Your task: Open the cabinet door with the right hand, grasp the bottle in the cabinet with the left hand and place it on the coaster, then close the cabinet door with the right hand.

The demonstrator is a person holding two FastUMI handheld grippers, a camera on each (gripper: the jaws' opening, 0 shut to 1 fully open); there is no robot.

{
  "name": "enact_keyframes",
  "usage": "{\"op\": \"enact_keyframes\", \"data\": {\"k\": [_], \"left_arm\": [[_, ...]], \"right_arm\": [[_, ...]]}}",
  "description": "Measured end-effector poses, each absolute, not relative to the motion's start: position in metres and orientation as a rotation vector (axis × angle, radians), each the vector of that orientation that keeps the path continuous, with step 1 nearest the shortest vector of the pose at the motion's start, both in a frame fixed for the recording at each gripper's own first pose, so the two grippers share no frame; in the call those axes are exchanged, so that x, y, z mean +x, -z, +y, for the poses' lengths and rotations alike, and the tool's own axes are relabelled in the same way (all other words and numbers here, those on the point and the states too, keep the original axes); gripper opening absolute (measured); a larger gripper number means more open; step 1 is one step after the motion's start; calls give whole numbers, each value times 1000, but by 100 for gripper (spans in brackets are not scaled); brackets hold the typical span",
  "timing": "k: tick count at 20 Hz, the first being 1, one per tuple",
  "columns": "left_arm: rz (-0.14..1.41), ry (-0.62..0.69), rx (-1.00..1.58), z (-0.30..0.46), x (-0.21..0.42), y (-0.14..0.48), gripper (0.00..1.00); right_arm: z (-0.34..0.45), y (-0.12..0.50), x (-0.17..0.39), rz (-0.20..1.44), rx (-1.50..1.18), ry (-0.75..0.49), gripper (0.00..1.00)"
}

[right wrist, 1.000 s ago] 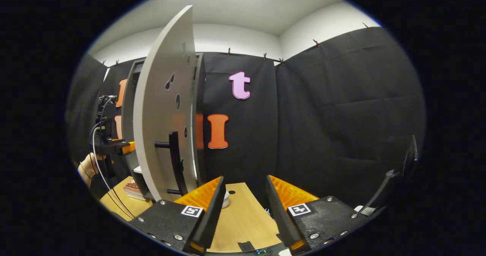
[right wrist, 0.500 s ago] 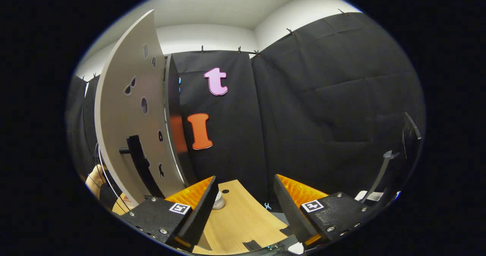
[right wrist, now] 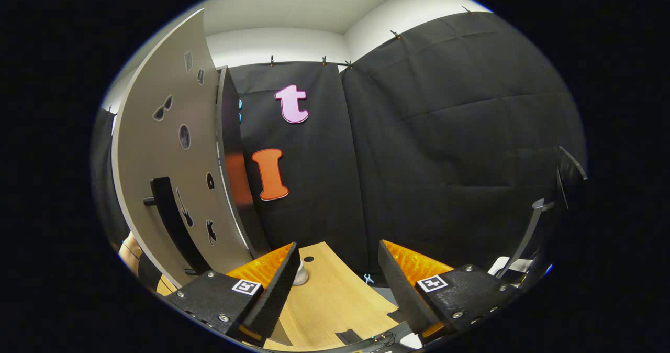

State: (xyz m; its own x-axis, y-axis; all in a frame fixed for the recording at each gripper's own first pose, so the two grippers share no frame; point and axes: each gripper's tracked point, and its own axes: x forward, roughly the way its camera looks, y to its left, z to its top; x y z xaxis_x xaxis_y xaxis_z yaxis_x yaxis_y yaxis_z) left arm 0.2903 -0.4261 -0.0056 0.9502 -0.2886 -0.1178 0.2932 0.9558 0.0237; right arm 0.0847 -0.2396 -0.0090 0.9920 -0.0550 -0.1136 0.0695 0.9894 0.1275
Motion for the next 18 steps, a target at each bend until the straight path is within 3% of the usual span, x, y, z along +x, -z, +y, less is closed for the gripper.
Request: {"op": "enact_keyframes", "data": {"k": [3, 11, 18], "left_arm": [[117, 319, 35, -428, 282, 3, 80], [93, 362, -16, -407, 223, -14, 80], [80, 361, 13, -345, 154, -6, 80]], "right_arm": [[-240, 15, 89, 124, 129, 63, 93], [-228, 14, 90, 127, 128, 26, 93], [-211, 18, 79, 141, 126, -27, 93]]}}
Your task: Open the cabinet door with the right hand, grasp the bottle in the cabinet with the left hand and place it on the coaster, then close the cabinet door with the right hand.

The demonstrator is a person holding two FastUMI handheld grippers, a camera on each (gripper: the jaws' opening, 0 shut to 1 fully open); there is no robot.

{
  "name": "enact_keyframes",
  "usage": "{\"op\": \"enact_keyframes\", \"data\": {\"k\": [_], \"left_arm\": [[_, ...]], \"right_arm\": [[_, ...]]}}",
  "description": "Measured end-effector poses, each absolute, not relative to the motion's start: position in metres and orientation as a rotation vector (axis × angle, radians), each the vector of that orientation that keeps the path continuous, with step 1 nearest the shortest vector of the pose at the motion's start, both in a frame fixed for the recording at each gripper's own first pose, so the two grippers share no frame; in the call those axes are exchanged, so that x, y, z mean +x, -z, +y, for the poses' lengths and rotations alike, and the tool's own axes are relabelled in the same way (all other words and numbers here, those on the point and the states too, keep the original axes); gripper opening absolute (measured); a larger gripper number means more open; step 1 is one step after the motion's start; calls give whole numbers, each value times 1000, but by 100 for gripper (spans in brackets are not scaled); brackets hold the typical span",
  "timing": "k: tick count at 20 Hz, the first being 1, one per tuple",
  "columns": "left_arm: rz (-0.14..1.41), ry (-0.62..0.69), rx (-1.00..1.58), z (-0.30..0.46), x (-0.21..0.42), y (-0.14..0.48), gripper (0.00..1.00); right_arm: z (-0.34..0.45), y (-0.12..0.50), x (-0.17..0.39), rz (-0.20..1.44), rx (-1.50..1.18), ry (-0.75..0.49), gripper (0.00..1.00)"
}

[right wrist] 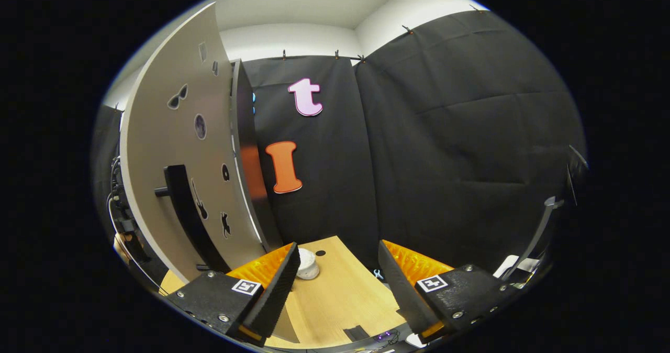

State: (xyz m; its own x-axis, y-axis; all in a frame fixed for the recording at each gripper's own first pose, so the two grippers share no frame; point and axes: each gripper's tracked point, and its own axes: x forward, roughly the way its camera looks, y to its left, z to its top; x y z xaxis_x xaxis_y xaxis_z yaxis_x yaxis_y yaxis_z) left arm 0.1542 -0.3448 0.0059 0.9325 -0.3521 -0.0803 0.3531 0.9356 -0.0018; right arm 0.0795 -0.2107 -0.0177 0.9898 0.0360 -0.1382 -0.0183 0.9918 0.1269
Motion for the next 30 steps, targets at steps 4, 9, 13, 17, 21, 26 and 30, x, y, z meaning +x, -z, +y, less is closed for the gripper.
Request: {"op": "enact_keyframes", "data": {"k": [4, 9, 13, 17, 21, 26, 30], "left_arm": [[48, 297, 35, -296, 120, 9, 82], [105, 280, 26, -259, 77, 69, 81], [119, 262, 24, -234, 56, 118, 80], [129, 261, 49, -225, 42, 176, 81], [187, 265, 27, -221, 34, 240, 81], [247, 233, -104, -210, 41, 291, 82], [249, 205, -91, -201, 53, 307, 81]], "right_arm": [[-201, 21, 70, 149, 133, -51, 93], [-187, 27, 59, 168, 134, -83, 93], [-176, 31, 54, 182, 122, -99, 93], [-169, 35, 52, 200, 113, -109, 93], [-173, 40, 47, 221, 105, -90, 93], [-171, 42, 37, 231, 103, -82, 99], [-167, 47, 33, 243, 94, -84, 99]]}}
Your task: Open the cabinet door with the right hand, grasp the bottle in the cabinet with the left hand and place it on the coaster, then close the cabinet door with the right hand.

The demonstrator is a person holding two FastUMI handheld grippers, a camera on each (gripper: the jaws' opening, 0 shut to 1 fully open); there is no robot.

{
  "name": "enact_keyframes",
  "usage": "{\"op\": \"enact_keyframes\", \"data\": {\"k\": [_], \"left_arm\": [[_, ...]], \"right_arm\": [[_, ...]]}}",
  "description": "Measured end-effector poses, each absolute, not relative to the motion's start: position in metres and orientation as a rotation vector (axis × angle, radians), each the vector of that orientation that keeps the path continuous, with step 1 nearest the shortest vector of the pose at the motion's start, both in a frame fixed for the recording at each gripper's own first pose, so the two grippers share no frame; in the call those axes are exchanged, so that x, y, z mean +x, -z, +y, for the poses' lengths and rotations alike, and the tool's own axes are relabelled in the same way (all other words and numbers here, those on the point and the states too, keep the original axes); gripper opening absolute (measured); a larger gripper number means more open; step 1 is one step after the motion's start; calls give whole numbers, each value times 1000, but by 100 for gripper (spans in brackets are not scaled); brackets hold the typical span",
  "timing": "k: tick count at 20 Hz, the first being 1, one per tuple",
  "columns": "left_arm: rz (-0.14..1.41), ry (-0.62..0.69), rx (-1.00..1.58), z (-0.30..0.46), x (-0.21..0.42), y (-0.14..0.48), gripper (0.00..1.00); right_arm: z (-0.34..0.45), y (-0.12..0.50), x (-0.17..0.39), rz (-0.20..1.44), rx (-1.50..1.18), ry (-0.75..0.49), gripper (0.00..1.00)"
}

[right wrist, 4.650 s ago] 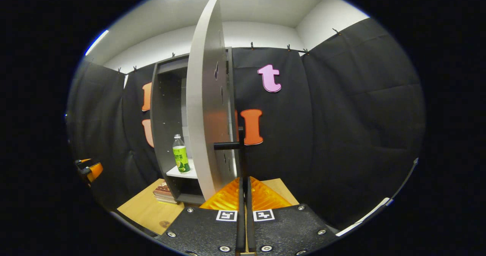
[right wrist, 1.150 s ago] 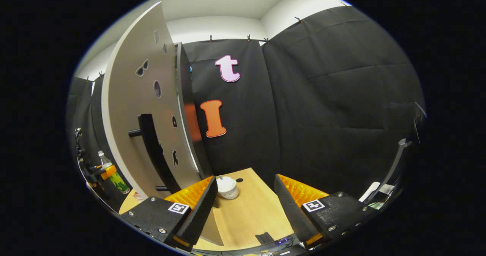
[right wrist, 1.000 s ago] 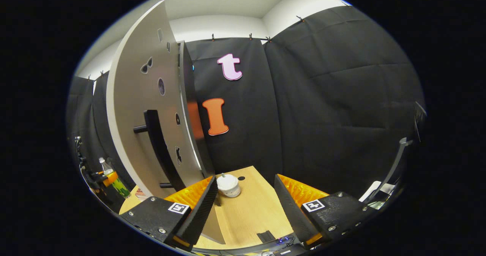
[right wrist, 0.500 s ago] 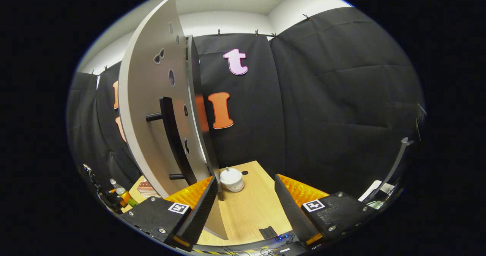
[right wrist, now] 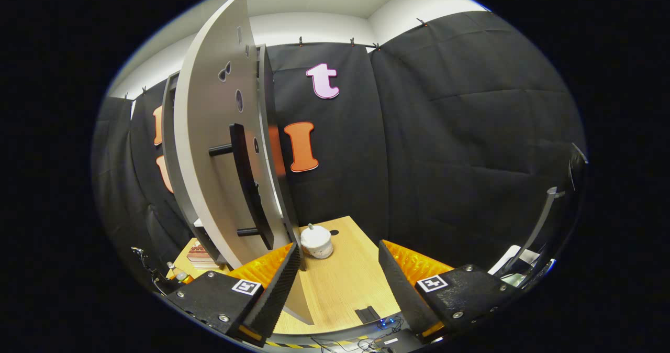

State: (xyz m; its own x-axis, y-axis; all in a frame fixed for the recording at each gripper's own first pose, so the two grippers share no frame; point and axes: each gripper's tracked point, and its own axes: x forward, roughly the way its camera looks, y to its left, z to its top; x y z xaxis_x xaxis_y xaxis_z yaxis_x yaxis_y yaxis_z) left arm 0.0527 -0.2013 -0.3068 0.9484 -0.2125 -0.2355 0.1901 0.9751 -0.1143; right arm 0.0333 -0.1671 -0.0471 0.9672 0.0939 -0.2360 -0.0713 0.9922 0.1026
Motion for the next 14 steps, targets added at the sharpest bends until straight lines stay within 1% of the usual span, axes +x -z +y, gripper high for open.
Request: {"op": "enact_keyframes", "data": {"k": [4, 5, 12, 14], "left_arm": [[257, 201, -62, -201, 56, 319, 81], [260, 205, -47, -203, 56, 324, 81], [295, 197, -6, -208, 47, 353, 81], [286, 201, -7, -211, 48, 351, 81]], "right_arm": [[-167, 51, 32, 262, 94, -80, 99], [-168, 51, 32, 264, 97, -80, 93], [-181, 57, 30, 274, 91, -50, 93], [-180, 59, 31, 279, 94, -51, 93]]}}
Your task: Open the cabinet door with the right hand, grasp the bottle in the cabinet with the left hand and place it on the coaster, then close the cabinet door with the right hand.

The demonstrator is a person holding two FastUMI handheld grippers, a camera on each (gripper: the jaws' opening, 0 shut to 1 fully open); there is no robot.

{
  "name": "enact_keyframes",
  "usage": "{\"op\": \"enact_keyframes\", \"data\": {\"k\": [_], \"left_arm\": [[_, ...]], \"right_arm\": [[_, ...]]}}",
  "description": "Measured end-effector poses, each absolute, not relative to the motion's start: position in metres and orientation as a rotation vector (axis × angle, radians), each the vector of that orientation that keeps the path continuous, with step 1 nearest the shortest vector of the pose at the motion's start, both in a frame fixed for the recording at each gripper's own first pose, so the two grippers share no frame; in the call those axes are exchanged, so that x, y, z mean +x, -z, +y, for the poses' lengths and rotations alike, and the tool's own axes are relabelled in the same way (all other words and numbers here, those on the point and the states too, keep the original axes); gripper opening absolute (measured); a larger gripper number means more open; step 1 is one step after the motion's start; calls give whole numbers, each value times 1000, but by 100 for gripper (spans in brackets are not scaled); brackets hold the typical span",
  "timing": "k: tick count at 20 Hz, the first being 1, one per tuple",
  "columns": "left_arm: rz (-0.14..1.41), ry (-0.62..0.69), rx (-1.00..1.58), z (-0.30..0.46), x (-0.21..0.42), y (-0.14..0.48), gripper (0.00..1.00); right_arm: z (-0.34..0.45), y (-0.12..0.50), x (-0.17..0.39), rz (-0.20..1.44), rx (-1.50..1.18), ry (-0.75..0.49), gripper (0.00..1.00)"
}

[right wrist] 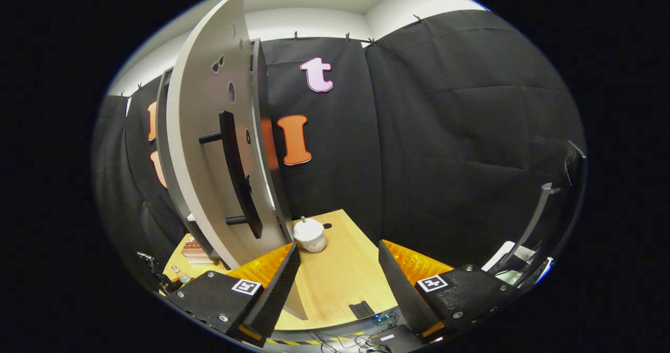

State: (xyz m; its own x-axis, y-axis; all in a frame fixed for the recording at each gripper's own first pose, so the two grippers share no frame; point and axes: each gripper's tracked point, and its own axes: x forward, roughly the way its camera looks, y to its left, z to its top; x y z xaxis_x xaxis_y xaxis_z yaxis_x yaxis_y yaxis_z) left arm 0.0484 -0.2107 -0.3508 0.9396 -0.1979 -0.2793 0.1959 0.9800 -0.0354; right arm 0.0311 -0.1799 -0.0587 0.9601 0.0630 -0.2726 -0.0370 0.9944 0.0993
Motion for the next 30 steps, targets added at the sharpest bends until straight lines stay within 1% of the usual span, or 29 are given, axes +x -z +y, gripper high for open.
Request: {"op": "enact_keyframes", "data": {"k": [8, 10, 17, 27, 30], "left_arm": [[308, 172, -3, -205, 31, 357, 85], [305, 158, -16, -201, 30, 356, 95], [294, 133, -42, -196, 17, 339, 96], [238, 145, -29, -193, -7, 274, 96], [214, 136, -17, -187, -15, 241, 96]], "right_arm": [[-173, 65, 37, 295, 91, -74, 93], [-172, 66, 37, 297, 93, -80, 93], [-174, 73, 34, 311, 79, -89, 93], [-169, 94, 34, 351, 84, -127, 93], [-164, 99, 36, 357, 81, -154, 93]]}}
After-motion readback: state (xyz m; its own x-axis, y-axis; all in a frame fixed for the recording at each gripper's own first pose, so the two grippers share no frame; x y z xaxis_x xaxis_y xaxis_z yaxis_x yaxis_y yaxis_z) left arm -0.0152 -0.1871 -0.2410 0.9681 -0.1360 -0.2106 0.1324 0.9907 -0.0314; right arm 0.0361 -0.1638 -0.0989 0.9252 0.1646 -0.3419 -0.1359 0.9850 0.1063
